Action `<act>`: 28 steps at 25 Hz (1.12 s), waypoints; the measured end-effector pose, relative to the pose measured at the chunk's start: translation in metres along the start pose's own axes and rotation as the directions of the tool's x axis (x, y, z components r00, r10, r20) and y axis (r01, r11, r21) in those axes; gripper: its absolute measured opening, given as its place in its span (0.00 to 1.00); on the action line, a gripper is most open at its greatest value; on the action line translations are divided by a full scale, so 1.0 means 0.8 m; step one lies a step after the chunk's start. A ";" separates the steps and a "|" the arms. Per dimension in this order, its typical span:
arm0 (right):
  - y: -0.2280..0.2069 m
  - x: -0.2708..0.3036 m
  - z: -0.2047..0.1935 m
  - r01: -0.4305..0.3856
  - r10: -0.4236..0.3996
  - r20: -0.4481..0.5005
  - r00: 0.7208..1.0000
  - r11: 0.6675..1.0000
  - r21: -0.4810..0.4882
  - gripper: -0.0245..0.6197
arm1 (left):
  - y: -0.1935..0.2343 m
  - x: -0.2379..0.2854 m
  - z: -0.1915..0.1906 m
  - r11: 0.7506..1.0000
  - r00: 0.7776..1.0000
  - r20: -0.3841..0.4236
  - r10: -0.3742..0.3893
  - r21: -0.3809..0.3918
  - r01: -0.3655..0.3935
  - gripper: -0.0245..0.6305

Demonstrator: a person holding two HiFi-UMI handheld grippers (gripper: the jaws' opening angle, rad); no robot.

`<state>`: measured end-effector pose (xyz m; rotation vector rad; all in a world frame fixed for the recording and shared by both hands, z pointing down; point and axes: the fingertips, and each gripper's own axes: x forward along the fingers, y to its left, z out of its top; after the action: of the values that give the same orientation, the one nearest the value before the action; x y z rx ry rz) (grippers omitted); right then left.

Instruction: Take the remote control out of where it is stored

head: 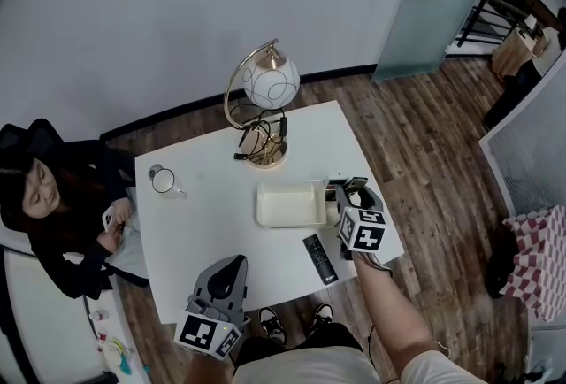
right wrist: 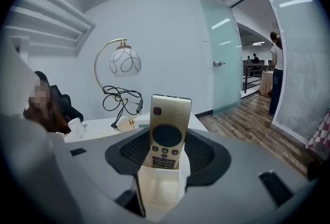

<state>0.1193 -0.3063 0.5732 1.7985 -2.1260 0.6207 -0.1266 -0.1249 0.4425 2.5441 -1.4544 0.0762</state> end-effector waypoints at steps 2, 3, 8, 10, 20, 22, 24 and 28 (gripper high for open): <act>0.004 -0.012 0.014 -0.013 0.013 0.030 0.999 1.000 -0.016 0.37 | -0.002 0.001 0.001 1.000 1.000 0.003 -0.003 0.002 0.003 0.05; 0.006 -0.019 0.022 -0.020 0.021 0.044 0.999 0.999 -0.026 0.37 | -0.003 0.001 0.002 1.000 1.000 0.006 -0.004 0.002 0.004 0.05; 0.020 -0.060 0.055 -0.069 0.079 0.101 0.992 0.993 -0.097 0.37 | -0.008 0.002 0.006 1.000 1.000 0.012 -0.010 0.005 0.010 0.05; 0.027 -0.078 0.062 -0.099 0.114 0.107 0.988 0.986 -0.133 0.37 | -0.010 0.002 0.007 1.000 1.000 0.015 -0.013 0.005 0.013 0.05; 0.033 -0.163 0.043 -0.194 0.212 0.069 0.975 0.959 -0.206 0.37 | -0.029 0.006 0.007 0.999 0.999 0.021 -0.035 0.006 0.034 0.05; 0.030 -0.175 0.028 -0.206 0.220 0.039 0.975 0.955 -0.214 0.37 | -0.032 0.006 0.008 0.999 0.999 0.022 -0.038 0.008 0.038 0.05; 0.026 -0.184 0.011 -0.215 0.221 0.002 0.975 0.951 -0.222 0.37 | -0.034 0.006 0.008 0.999 0.999 0.022 -0.040 0.008 0.040 0.05; 0.017 -0.188 -0.028 -0.237 0.221 -0.094 0.971 0.945 -0.224 0.37 | -0.039 0.006 0.006 0.999 0.999 0.022 -0.046 0.008 0.045 0.05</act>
<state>0.1320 -0.1642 0.5181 1.4009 -2.2732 0.4527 -0.0972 -0.1147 0.4340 2.5905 -1.4059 0.0463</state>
